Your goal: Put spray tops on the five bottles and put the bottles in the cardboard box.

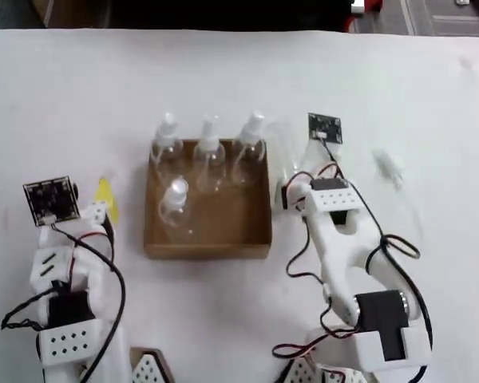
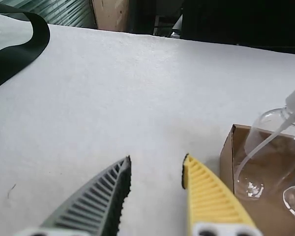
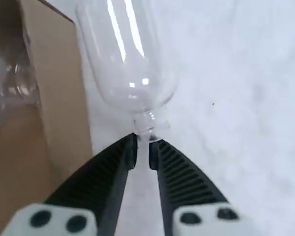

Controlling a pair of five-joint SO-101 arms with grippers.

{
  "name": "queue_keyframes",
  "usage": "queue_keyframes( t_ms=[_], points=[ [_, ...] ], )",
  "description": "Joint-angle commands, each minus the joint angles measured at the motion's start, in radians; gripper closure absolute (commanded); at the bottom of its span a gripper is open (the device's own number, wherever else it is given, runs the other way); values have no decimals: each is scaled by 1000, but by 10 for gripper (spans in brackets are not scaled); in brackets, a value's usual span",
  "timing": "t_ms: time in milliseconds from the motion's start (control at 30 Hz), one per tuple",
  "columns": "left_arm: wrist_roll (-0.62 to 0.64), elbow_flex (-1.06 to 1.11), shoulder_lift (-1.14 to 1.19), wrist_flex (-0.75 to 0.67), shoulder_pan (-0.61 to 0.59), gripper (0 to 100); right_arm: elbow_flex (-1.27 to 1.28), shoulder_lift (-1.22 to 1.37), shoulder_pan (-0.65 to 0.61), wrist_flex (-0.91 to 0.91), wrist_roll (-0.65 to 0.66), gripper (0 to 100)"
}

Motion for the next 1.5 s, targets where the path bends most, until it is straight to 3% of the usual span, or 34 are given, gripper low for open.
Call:
queue_keyframes(
  t_ms=[0, 333, 533, 733, 1100, 1467],
  points=[
    [-8, -12, -12, -34, 7, 835, -28, -94, 54, 8, -9, 965],
    [-8, -12, -12, -34, 7, 835, 141, -535, 148, 10, 2, 965],
    [-8, -11, -12, -34, 7, 835, 308, -704, 73, -25, 86, 957],
    [-8, -11, -12, -34, 7, 835, 376, -602, -1, -166, 100, 833],
    [-8, -11, -12, -34, 8, 835, 127, -173, 76, -176, 106, 851],
    [-8, -9, -12, -34, 10, 835, 98, -133, 74, -208, 104, 851]
  ],
)
